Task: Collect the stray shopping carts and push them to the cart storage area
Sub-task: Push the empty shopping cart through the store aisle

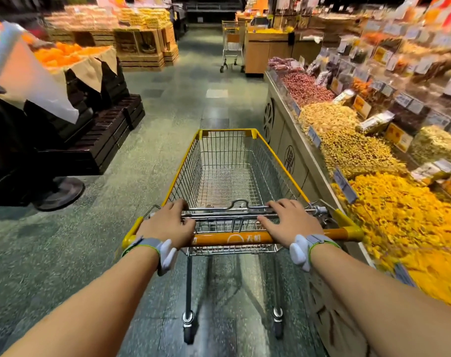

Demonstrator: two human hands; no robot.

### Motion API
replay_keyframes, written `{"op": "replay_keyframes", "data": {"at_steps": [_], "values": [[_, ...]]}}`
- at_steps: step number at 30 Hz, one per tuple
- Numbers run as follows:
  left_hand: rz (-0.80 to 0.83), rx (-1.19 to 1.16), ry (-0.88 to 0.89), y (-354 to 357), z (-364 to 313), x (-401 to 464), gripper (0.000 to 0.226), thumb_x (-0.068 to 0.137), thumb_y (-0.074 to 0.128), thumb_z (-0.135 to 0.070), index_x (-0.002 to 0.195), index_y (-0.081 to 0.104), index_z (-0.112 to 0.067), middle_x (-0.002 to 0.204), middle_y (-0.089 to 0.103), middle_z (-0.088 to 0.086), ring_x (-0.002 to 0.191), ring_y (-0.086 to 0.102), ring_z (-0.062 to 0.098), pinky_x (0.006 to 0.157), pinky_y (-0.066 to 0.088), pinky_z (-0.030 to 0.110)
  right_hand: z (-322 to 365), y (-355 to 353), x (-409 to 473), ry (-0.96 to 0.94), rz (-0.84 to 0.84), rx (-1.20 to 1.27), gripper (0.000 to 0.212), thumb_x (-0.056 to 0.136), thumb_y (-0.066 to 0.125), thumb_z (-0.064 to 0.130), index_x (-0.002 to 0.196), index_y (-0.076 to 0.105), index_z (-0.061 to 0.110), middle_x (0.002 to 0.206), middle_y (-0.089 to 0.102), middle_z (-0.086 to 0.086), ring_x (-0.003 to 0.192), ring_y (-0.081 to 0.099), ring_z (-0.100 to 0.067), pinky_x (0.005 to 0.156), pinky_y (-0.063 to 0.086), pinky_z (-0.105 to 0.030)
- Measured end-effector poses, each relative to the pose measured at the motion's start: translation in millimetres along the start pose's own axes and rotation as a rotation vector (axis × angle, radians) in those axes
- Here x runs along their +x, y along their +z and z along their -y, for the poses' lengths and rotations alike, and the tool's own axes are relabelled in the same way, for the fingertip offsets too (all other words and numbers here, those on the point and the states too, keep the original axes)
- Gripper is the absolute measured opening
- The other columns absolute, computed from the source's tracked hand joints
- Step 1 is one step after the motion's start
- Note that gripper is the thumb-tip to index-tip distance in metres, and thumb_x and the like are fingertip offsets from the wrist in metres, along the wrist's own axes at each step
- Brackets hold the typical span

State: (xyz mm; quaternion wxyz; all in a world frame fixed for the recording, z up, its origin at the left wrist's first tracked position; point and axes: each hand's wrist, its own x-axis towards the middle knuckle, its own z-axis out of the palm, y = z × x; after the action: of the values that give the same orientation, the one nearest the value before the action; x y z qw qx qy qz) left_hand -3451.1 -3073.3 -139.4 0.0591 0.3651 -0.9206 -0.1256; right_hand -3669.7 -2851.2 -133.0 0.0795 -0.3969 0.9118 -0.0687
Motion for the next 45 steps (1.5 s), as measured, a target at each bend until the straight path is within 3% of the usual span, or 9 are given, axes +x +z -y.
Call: {"op": "replay_keyframes", "data": {"at_steps": [20, 24, 28, 32, 35, 38, 45], "values": [[0.013, -0.001, -0.012, 17, -23, 426, 0.046, 0.086, 0.030, -0.058, 0.125, 0.042, -0.035, 0.125, 0.058, 0.001, 0.101, 0.058, 0.028, 0.080, 0.050, 0.039, -50, -50, 428, -0.001, 0.012, -0.001, 0.067, 0.096, 0.031, 0.070, 0.153, 0.035, 0.035, 0.157, 0.034, 0.008, 0.147, 0.021, -0.016, 0.106, 0.042, -0.044], [0.006, 0.016, -0.008, 19, -32, 515, 0.051, 0.085, 0.025, -0.060, 0.126, 0.041, -0.035, 0.125, 0.057, 0.001, 0.099, 0.057, 0.027, 0.076, 0.048, 0.038, -61, -61, 518, -0.004, 0.020, 0.007, 0.068, 0.096, 0.031, 0.070, 0.153, 0.034, 0.035, 0.159, 0.031, 0.008, 0.149, 0.018, -0.017, 0.107, 0.041, -0.045], [0.007, 0.025, -0.005, 19, -38, 573, 0.042, 0.094, 0.033, -0.056, 0.130, 0.040, -0.035, 0.129, 0.055, 0.001, 0.102, 0.055, 0.028, 0.075, 0.043, 0.037, -67, -72, 577, -0.017, 0.026, -0.009, 0.068, 0.096, 0.030, 0.070, 0.154, 0.032, 0.034, 0.160, 0.031, 0.007, 0.149, 0.018, -0.018, 0.107, 0.042, -0.046], [0.008, 0.014, -0.012, 20, -42, 655, 0.045, 0.090, 0.031, -0.058, 0.128, 0.041, -0.037, 0.131, 0.055, -0.001, 0.105, 0.056, 0.026, 0.076, 0.043, 0.037, -76, -82, 657, -0.028, 0.029, -0.014, 0.068, 0.097, 0.028, 0.070, 0.154, 0.032, 0.032, 0.158, 0.032, 0.006, 0.147, 0.021, -0.019, 0.103, 0.045, -0.047], [0.002, 0.007, -0.013, 25, -41, 728, 0.048, 0.085, 0.027, -0.061, 0.125, 0.041, -0.039, 0.129, 0.057, -0.003, 0.106, 0.057, 0.025, 0.076, 0.045, 0.037, -83, -87, 727, -0.022, 0.013, -0.025, 0.068, 0.097, 0.028, 0.069, 0.154, 0.033, 0.032, 0.157, 0.033, 0.005, 0.147, 0.022, -0.019, 0.102, 0.046, -0.046], [0.021, 0.020, -0.011, 28, -39, 826, 0.046, 0.089, 0.032, -0.058, 0.129, 0.041, -0.037, 0.130, 0.056, -0.002, 0.109, 0.058, 0.026, 0.076, 0.042, 0.036, -84, -97, 819, -0.003, 0.028, -0.013, 0.067, 0.097, 0.028, 0.068, 0.154, 0.032, 0.033, 0.158, 0.033, 0.005, 0.147, 0.022, -0.019, 0.102, 0.046, -0.045], [0.036, -0.007, 0.013, 31, -35, 965, 0.042, 0.096, 0.036, -0.056, 0.131, 0.039, -0.034, 0.129, 0.052, 0.003, 0.103, 0.058, 0.030, 0.073, 0.044, 0.038, -89, -110, 957, 0.017, 0.030, -0.021, 0.067, 0.097, 0.028, 0.068, 0.155, 0.030, 0.034, 0.158, 0.033, 0.008, 0.148, 0.020, -0.017, 0.104, 0.045, -0.045]]}}
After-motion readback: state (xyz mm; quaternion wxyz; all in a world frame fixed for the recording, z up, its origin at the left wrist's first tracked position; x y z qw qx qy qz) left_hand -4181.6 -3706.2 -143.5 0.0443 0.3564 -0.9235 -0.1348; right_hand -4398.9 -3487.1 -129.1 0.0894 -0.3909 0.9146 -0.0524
